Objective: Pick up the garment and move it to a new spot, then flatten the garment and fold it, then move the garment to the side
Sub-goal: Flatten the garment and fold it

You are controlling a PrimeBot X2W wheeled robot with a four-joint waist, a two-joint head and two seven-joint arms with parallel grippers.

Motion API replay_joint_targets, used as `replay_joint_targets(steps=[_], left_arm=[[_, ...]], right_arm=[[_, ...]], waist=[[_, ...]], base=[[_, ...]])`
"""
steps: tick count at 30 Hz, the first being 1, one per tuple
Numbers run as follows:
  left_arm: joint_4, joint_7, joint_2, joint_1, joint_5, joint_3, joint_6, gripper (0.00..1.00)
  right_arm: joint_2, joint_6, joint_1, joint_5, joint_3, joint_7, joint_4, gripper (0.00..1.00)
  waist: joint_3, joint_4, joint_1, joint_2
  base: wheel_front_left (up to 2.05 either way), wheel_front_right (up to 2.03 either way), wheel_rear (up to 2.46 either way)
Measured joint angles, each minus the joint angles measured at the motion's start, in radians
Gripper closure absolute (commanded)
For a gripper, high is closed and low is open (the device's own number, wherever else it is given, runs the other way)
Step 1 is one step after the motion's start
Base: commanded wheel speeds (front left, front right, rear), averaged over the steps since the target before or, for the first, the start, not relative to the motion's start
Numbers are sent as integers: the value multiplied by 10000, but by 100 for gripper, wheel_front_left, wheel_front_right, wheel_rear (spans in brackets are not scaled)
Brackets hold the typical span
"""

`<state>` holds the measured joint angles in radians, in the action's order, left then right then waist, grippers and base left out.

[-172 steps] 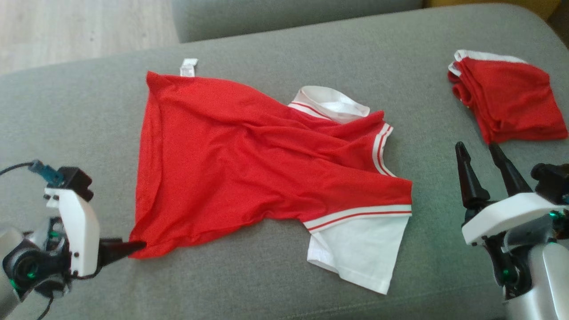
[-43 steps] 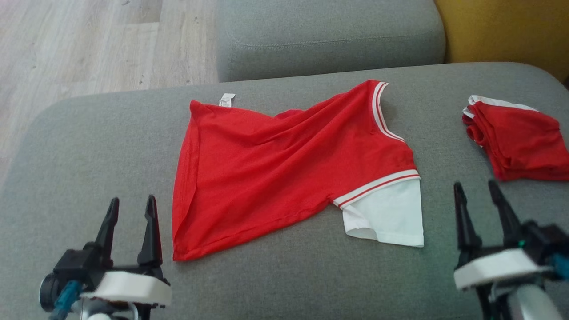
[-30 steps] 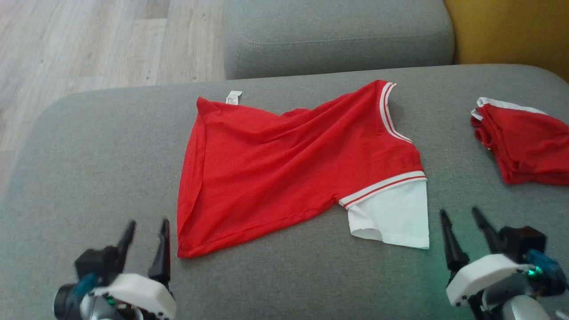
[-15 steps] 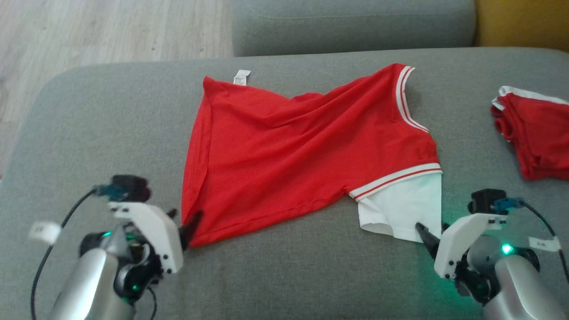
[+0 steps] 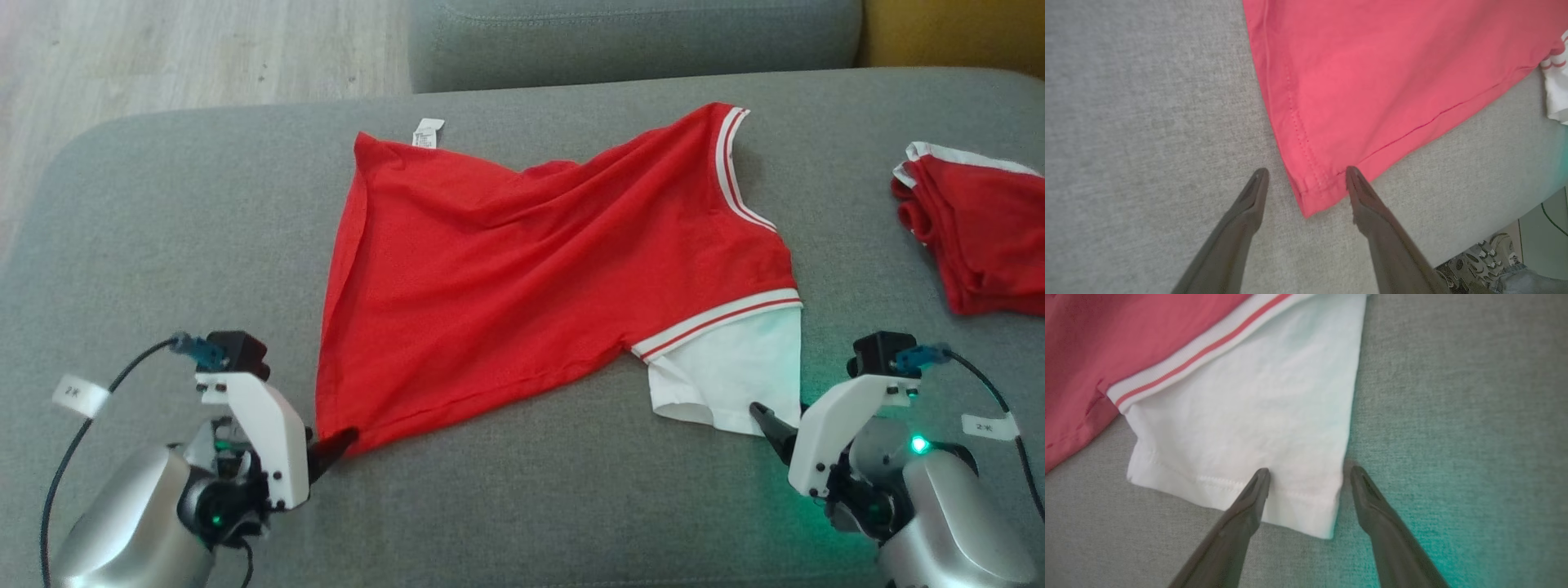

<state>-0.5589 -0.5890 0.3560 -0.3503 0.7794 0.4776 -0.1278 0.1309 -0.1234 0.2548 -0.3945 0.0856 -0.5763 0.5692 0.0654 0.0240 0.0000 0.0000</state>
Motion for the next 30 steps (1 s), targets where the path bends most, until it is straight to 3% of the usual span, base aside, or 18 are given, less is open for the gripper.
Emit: replay_joint_targets(steps=[7, 8, 9, 10, 11, 12, 13, 14, 22, 30], left_arm=[[-353, -13, 15, -409, 886, 359, -31, 0], [-439, -104, 23, -493, 1032, 410, -31, 0], [-512, -182, 54, -588, 1137, 516, -31, 1], [-564, -215, 100, -675, 1200, 621, -35, 24], [-593, -253, 128, -732, 1254, 665, -36, 52], [-629, -253, 153, -765, 1319, 711, -33, 63], [-677, -257, 178, -774, 1392, 792, -31, 94], [-725, -276, 190, -773, 1471, 930, -31, 100], [-644, 316, 397, -763, 1755, 1225, -31, 100], [-217, 1338, 692, -959, 1852, 1243, -29, 100]], right_arm=[[17, 0, 149, -305, 209, 40, 6, 0], [25, 2, 207, -366, 274, 25, 33, 7], [40, 4, 249, -439, 349, -13, 44, 24], [63, 4, 268, -529, 403, -65, 46, 50], [88, 4, 283, -656, 468, -88, 48, 66], [107, 6, 282, -786, 571, -90, 46, 100], [107, 6, 277, -911, 702, -90, 48, 100], [102, 6, 266, -1043, 880, -88, 42, 100], [104, 4, -71, -1457, 1231, 1323, -8, 100], [222, 4, 126, -1906, 732, 3076, -851, 100]], waist=[[272, -52, 0, 0], [303, -59, 0, 0], [326, -69, 0, 0], [334, -80, 0, 0], [330, -88, 0, 0], [317, -92, 0, 0], [292, -93, 0, 0], [253, -93, 0, 0], [-61, -99, 0, 0], [-18, -119, 0, 0]], base=[[0, 0, 0], [0, 0, 0], [0, 0, 0], [0, 0, 0], [0, 0, 0], [0, 0, 0], [0, 0, 0], [0, 0, 0], [0, 0, 0], [0, 0, 0]])
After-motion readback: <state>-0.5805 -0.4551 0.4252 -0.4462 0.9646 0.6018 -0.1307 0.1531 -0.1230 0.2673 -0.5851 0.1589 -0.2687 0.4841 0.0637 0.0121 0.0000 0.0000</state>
